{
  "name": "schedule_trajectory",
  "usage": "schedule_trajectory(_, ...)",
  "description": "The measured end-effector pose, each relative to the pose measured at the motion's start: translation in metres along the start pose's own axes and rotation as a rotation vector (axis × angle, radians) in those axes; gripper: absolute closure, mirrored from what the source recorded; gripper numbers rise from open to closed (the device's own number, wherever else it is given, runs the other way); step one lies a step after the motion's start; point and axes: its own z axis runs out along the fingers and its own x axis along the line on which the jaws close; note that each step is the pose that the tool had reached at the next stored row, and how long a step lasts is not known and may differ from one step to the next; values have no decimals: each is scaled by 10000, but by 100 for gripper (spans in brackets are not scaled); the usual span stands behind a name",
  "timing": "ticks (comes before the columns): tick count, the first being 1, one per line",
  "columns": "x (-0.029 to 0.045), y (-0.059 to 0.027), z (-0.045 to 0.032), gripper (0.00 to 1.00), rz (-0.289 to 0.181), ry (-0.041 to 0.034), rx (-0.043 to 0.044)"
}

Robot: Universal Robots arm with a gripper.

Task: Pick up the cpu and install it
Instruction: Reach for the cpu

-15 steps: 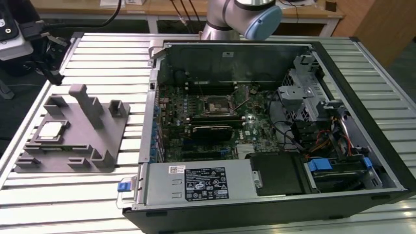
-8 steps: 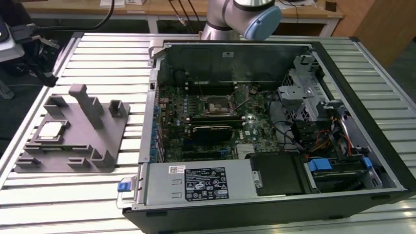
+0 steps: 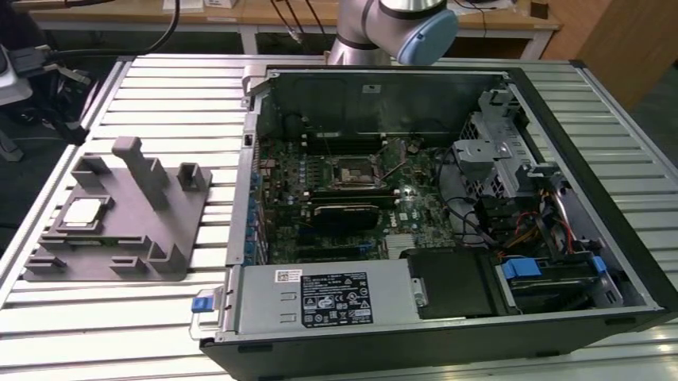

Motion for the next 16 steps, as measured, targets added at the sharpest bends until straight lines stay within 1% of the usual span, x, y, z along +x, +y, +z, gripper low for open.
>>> schedule_trajectory(11, 106, -26, 98, 89, 1, 2, 1)
schedule_trajectory(16, 119, -29, 108, 89, 1, 3, 1)
